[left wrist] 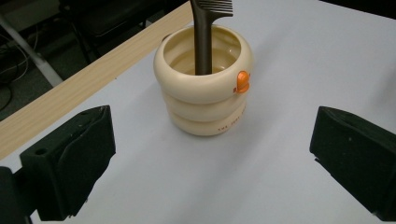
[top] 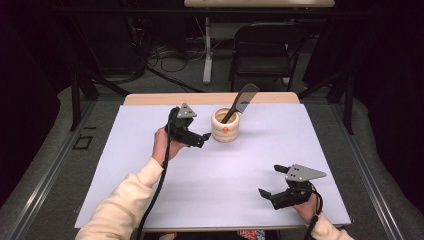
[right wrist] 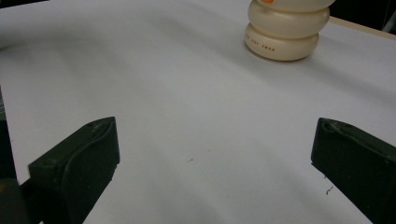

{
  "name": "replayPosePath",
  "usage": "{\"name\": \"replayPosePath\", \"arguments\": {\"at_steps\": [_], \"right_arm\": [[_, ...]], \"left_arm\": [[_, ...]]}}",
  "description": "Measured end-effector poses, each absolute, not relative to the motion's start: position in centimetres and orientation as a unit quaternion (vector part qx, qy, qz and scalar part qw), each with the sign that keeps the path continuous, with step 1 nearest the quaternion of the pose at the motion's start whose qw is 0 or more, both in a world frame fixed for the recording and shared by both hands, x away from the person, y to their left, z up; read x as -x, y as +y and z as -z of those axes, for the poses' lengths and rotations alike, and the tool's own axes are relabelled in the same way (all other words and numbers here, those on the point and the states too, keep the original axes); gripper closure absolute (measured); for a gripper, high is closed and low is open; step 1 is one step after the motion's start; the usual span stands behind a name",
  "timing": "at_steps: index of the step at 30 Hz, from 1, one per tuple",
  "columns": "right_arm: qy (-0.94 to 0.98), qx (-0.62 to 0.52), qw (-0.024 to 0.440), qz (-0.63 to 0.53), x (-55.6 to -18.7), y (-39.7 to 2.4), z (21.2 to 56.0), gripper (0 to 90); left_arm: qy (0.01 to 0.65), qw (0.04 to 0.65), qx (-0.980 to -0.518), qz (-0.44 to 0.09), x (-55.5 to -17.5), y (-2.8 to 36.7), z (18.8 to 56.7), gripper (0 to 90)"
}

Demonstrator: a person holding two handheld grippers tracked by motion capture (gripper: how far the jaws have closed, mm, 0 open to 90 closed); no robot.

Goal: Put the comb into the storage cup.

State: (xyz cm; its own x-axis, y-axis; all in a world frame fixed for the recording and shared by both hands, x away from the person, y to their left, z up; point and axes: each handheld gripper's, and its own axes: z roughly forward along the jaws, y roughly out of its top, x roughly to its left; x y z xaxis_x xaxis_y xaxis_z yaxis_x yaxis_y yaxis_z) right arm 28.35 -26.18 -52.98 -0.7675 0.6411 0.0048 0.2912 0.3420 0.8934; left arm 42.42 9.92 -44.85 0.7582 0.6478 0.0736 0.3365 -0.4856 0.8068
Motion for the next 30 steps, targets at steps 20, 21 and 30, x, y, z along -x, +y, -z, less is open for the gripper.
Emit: {"name": "replayPosePath", "arguments": {"at_steps": [20,21,30], "right_arm": [[0.8,-0.291,0.178,-0.493,-28.4,-26.2,53.0,0.7],[0.8,-0.291,0.178,-0.493,-28.4,-26.2,53.0,0.7],[0.801,-0.291,0.178,-0.493,-28.4,-26.1,53.0,0.7]], "left_arm": [[0.303,0.42,-0.832,-0.2,-38.8,13.4,45.6,0.0],[0.303,0.42,-0.832,-0.199,-38.7,13.5,45.7,0.0],[0.308,0.419,-0.83,-0.2,-37.3,14.4,46.3,0.0]]}}
